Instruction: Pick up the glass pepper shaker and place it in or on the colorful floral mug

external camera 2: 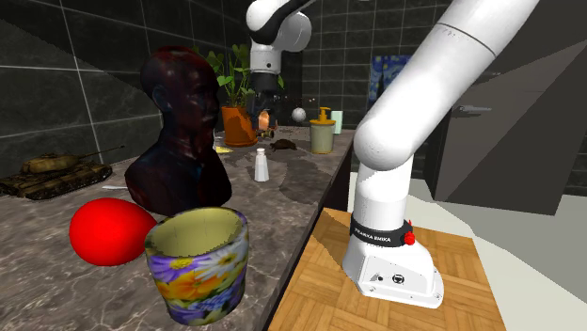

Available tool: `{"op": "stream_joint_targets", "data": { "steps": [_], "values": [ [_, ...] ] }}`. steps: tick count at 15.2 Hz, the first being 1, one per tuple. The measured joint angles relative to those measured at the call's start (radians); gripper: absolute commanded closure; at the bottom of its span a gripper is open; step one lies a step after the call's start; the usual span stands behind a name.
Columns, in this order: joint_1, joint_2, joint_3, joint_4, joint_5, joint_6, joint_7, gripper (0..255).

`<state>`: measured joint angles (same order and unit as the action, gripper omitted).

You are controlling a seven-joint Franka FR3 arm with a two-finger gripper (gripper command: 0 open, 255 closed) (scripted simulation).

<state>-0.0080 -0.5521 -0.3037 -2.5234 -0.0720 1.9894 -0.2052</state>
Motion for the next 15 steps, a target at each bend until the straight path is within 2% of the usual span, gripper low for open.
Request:
{"op": "stream_joint_targets", "data": {
  "steps": [6,12,15],
  "values": [
    [0.027,0.197,-0.111,0.033,0.03,0.187,-0.177,0],
    [0.044,0.267,-0.126,-0.007,0.057,0.297,-0.204,0],
    [0.045,0.277,-0.129,-0.017,0.061,0.316,-0.209,0]
  ]
}}
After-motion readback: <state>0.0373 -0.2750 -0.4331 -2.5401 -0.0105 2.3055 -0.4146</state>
